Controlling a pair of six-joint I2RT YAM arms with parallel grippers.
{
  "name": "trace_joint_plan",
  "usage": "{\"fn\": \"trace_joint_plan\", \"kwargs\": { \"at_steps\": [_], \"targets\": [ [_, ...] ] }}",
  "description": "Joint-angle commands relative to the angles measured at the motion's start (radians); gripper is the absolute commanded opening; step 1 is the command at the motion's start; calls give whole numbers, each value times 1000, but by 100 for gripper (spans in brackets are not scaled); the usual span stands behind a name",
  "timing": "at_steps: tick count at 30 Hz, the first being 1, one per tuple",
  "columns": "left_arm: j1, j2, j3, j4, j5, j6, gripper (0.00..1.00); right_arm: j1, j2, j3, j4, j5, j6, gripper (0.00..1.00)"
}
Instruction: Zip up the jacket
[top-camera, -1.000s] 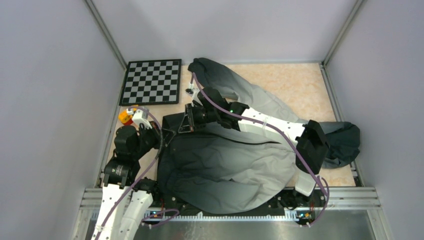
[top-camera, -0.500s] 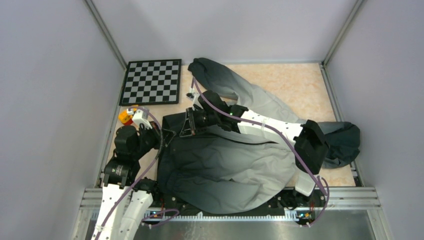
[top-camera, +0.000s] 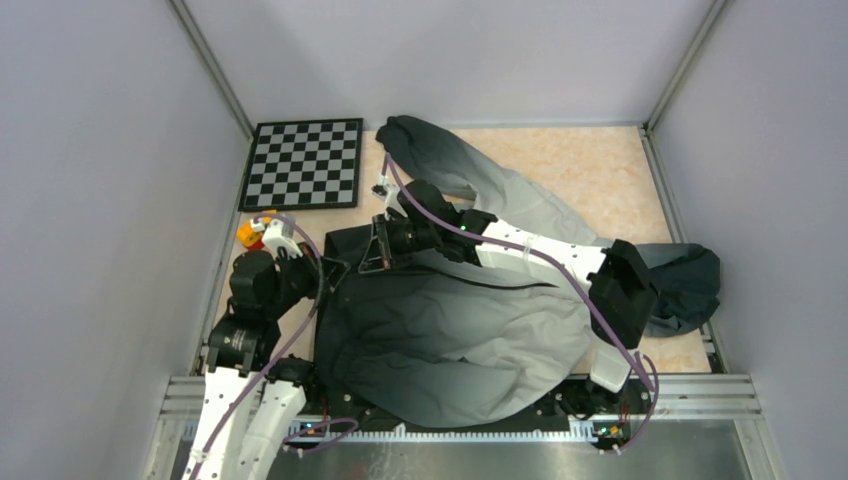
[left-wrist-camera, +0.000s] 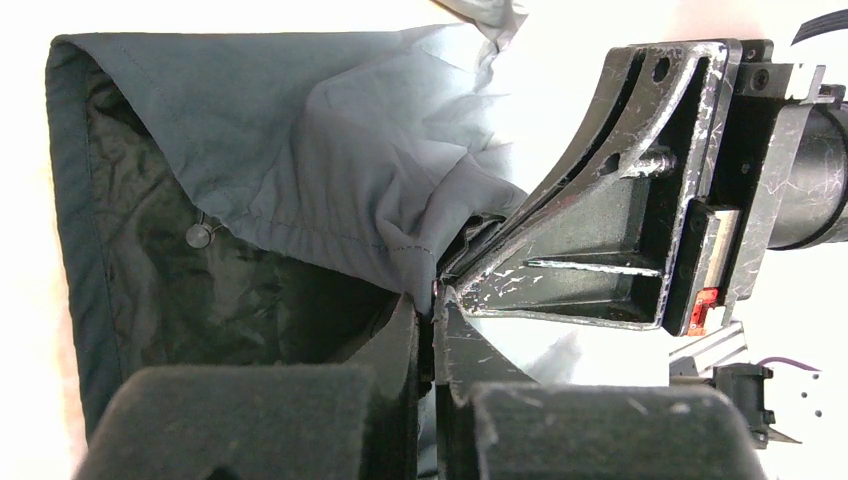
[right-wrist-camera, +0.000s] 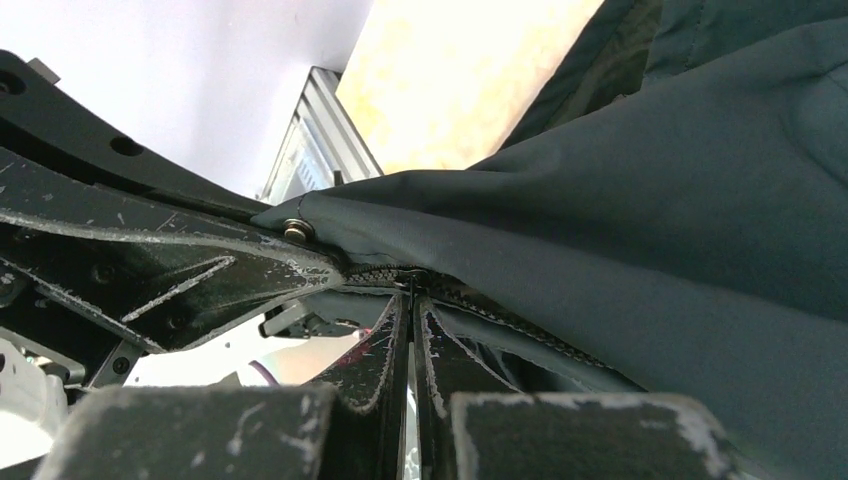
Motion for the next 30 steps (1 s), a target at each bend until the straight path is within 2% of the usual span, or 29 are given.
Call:
{"fn": "trace_joint_plan", "kwargs": {
  "at_steps": [1, 9, 15, 17, 19, 23, 25, 27, 30],
  "targets": [
    [-1, -25, 2, 39, -12, -29, 0, 26, -20, 72, 137, -91, -31, 0],
    [-1, -49, -14, 62, 19, -37, 0, 20, 0, 48, 309, -202, 68, 0],
    [-1, -50, -2, 49, -6, -26, 0, 16, -38, 25, 277, -178, 53, 0],
    [-1, -47, -1, 51, -9, -24, 0, 15, -38, 26, 234, -159, 56, 0],
    [-1, -49, 3, 48, -19, -21, 0, 11, -40, 32, 94, -106, 58, 0],
    [-1, -52, 17, 32, -101, -4, 0, 0, -51, 23, -229, 113, 38, 0],
    [-1, -60, 23, 23, -162, -6, 0, -25, -80, -72, -269, 161, 45, 0],
    [-1, -77, 30, 15, -220, -10, 0, -57, -126, -237, -279, 210, 46, 0],
    [-4, -91, 45, 4, -286, -1, 0, -114, -212, -404, -322, 324, -12, 0]
  ]
}}
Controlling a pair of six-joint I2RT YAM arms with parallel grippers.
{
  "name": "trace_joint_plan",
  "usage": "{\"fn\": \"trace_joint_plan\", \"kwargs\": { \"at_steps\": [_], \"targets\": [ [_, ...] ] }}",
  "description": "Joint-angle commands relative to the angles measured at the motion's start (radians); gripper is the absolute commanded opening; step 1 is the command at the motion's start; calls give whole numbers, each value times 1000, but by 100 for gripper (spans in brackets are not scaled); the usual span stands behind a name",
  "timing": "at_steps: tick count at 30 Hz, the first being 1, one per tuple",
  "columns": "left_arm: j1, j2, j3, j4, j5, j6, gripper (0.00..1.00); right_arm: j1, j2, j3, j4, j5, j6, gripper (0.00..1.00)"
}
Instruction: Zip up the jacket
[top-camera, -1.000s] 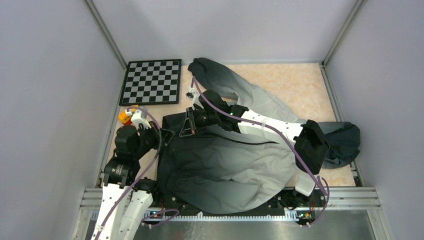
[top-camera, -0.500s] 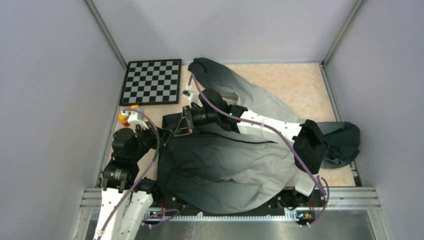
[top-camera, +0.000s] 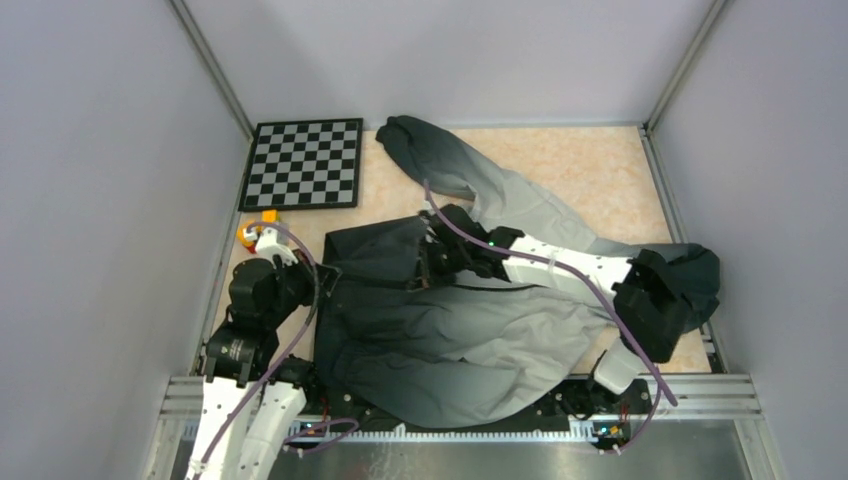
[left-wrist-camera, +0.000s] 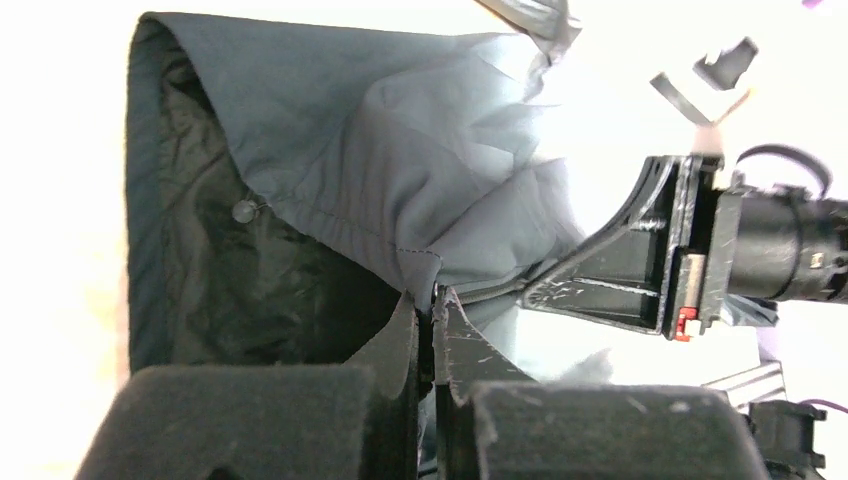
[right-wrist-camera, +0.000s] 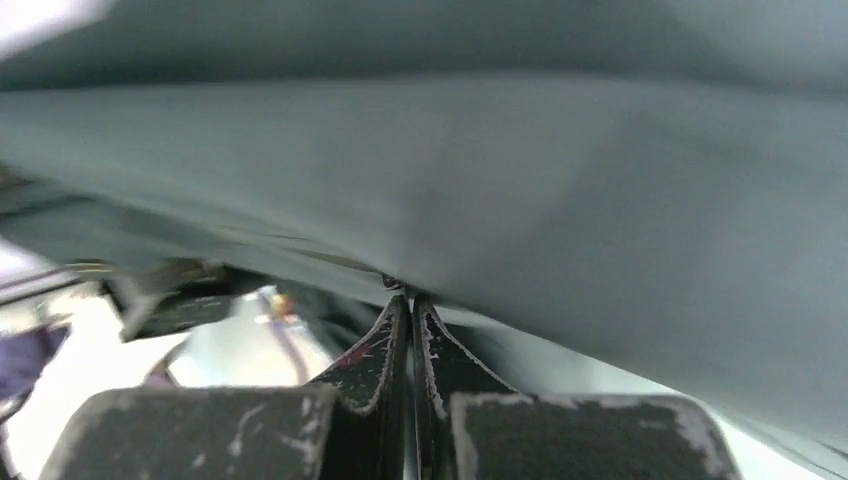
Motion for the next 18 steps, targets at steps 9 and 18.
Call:
{"fn": "trace_joint_plan", "kwargs": {
  "at_steps": [9, 18],
  "targets": [
    [-8, -28, 42, 109, -284, 51, 0, -384, -232, -290, -552, 610, -322, 0],
    [-43, -9, 15, 112, -456, 35, 0, -744, -205, -195, -720, 775, -259, 0]
  ]
}}
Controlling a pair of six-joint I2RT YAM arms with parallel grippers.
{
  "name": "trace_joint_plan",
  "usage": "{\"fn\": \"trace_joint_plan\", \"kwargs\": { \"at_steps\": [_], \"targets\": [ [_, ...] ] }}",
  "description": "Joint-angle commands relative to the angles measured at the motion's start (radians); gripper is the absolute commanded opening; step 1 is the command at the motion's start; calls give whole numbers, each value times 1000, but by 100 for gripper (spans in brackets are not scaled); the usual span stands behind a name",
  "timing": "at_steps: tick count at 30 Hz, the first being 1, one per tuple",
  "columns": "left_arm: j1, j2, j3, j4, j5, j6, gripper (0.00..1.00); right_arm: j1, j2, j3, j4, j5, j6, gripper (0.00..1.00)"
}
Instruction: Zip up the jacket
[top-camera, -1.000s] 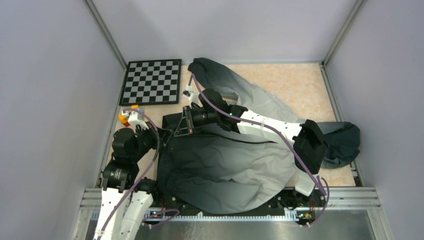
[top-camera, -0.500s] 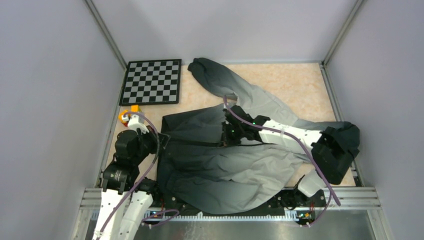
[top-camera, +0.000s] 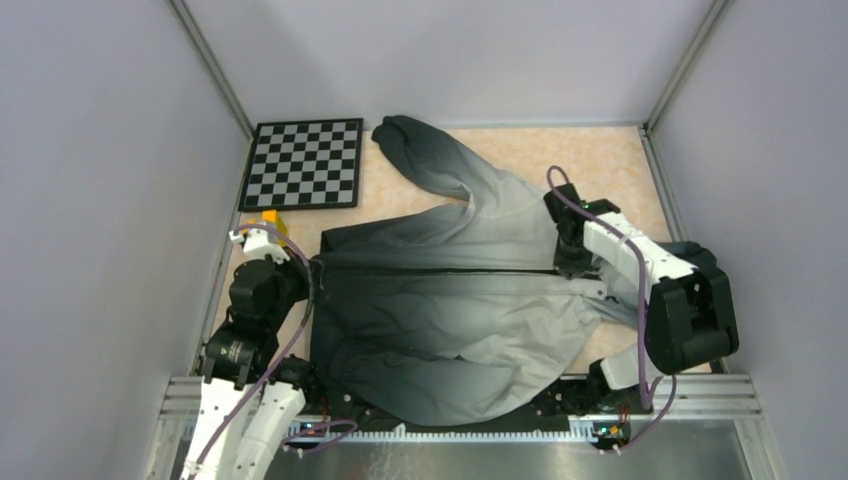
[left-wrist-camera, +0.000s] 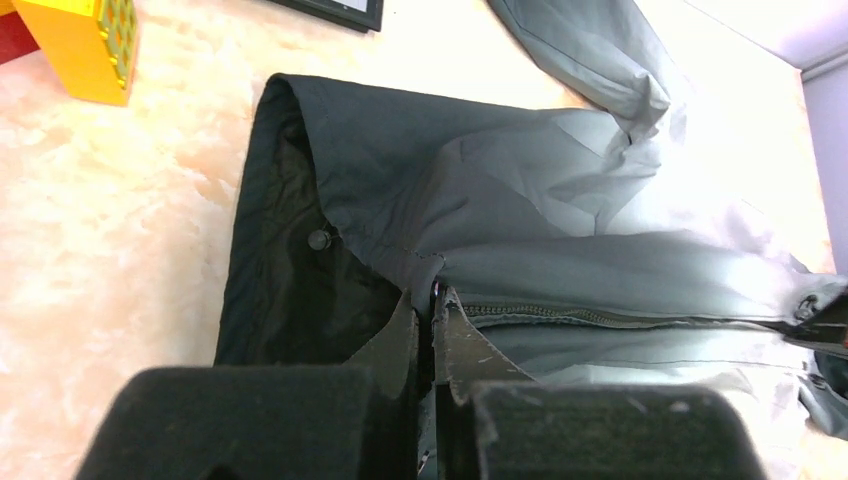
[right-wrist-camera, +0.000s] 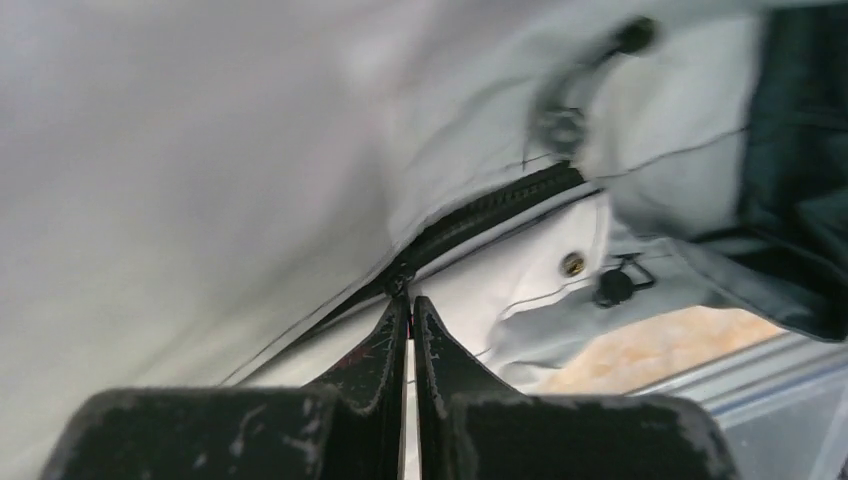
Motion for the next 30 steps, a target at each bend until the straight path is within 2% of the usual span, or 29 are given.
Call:
{"fn": "trace_joint_plan", "kwargs": {
  "at_steps": [1, 3, 7, 12, 16, 18, 23, 24, 26, 29, 30],
  "targets": [
    [-10, 3, 7, 105, -198, 6, 0, -173, -6, 64, -139, 187, -4, 0],
    [-24, 4, -6, 91, -236, -15, 0, -246, 5, 90, -176, 239, 3, 0],
    [-61, -5, -15, 82, -284, -36, 0, -306, 34, 131, -212, 486, 7, 0],
    [-114, -8, -45, 99, -275, -59, 0, -339, 86, 176, -183, 502, 33, 0],
    [-149, 0, -50, 109, -285, -62, 0, -323, 65, 205, -149, 409, 2, 0],
    [-155, 3, -42, 100, -316, -67, 3, -315, 18, 187, -103, 342, -49, 9],
    [-156, 14, -22, 62, -361, -108, 53, -280, -100, 183, -78, 188, -131, 58],
    [-156, 15, -11, 52, -372, -114, 65, -263, -128, 196, -84, 178, -135, 63],
    [-156, 18, 20, 52, -397, -102, 82, -229, -202, 238, -82, 110, -159, 71],
    [-156, 27, 97, 60, -407, -61, 96, -212, -318, 318, -42, -77, -204, 79],
    [-156, 33, 130, 70, -394, -38, 98, -212, -353, 350, -28, -122, -213, 81]
  ]
}}
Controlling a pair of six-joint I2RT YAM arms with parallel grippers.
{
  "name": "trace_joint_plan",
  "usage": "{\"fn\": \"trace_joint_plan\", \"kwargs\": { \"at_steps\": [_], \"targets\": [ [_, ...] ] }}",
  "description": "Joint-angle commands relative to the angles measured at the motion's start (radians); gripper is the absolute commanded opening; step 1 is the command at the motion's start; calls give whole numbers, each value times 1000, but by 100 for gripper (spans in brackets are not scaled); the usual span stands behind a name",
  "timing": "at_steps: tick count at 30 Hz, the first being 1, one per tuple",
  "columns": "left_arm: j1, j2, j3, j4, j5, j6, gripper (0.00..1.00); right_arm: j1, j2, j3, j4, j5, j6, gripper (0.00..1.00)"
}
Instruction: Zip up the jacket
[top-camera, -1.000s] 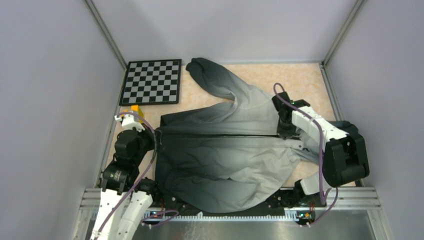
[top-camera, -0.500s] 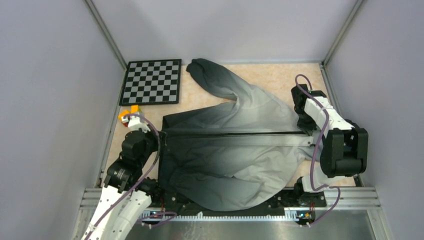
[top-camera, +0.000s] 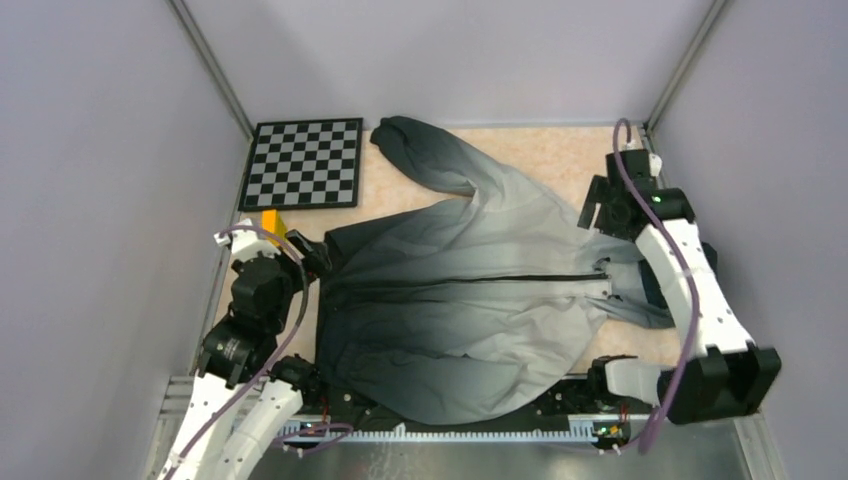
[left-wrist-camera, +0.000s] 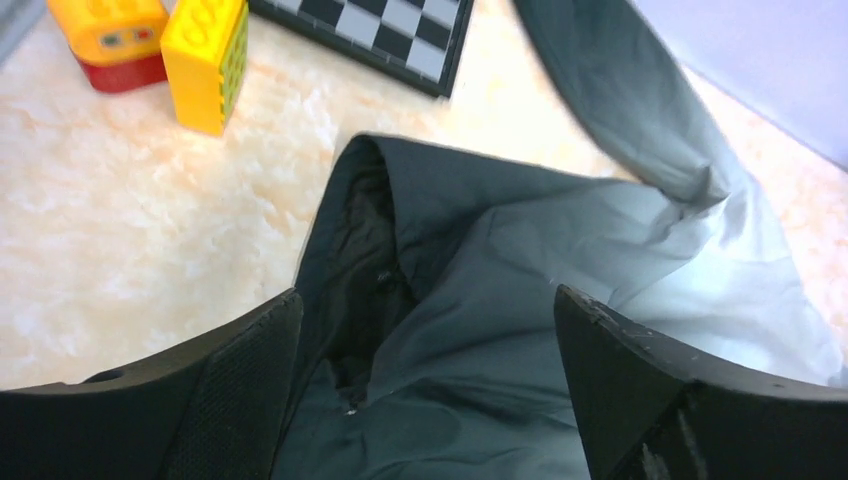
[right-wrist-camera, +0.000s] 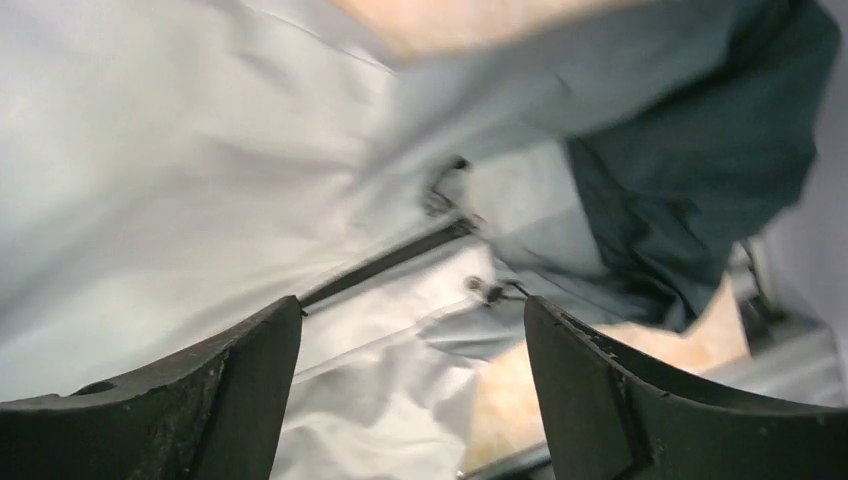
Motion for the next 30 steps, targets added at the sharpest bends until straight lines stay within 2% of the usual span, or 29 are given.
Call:
{"fn": "trace_joint_plan", "kwargs": {
  "at_steps": [1, 7, 11, 15, 21, 30],
  "targets": [
    [4, 19, 160, 70, -22, 81, 99, 18, -188, 166, 89, -254, -78, 83],
    [3, 76, 369, 179, 86, 206, 99, 17, -313, 377, 131, -321, -150, 89],
    [4, 123, 484, 238, 153, 267, 99, 18, -399, 446, 199, -321, -178, 92],
    [3, 165, 582, 276, 223, 350, 99, 18, -495, 452, 283, -294, -199, 95],
    [-1, 221, 725, 282, 280, 452, 99, 58, -550, 476, 293, -186, -240, 96],
    [-36, 240, 755, 292, 270, 511, 99, 68, -625, 375, 361, -133, -271, 97]
  ]
}}
